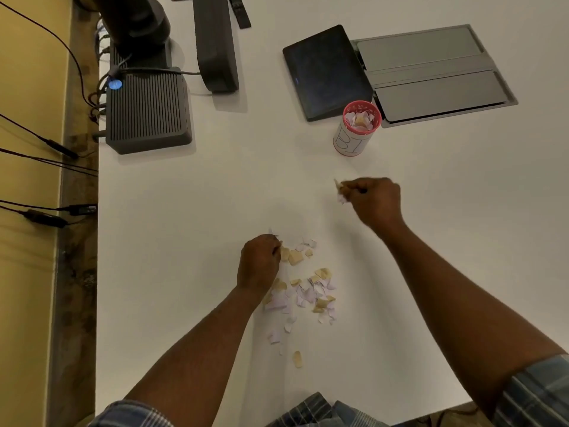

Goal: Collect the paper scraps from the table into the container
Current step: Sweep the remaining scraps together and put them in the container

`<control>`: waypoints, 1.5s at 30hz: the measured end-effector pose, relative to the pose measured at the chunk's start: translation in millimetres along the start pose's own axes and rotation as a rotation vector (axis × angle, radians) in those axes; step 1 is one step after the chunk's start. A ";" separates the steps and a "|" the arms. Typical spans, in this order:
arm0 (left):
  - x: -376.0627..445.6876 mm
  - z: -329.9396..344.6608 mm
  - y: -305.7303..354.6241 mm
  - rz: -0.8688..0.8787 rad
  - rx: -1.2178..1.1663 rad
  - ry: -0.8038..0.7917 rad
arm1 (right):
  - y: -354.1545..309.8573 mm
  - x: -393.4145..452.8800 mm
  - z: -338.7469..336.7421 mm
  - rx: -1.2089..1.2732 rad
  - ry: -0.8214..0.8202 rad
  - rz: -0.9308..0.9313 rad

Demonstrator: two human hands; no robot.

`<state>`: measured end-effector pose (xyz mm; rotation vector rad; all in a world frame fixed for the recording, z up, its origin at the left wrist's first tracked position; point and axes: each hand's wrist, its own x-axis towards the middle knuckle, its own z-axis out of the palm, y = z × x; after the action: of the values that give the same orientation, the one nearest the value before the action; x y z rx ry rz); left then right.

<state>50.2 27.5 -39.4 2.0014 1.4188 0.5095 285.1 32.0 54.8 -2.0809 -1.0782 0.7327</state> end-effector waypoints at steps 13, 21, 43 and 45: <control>5.5 -1.2 -0.3 -0.021 -0.036 0.015 | -32.2 142.8 -23.5 -0.596 0.149 -0.225; 7.2 -0.9 -2.8 0.003 -0.031 0.013 | -46.2 182.5 -2.3 -0.796 -0.054 0.023; 8.8 -7.2 7.1 -0.117 -0.005 -0.026 | -55.4 113.4 -4.6 -0.684 0.239 -0.354; 8.0 -10.0 9.4 -0.158 -0.024 -0.028 | -36.2 83.6 5.7 -0.514 0.228 -0.404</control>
<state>53.3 35.5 -26.0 1.8524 1.5314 0.4255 305.8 120.4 64.9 -2.1746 -1.6071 0.0122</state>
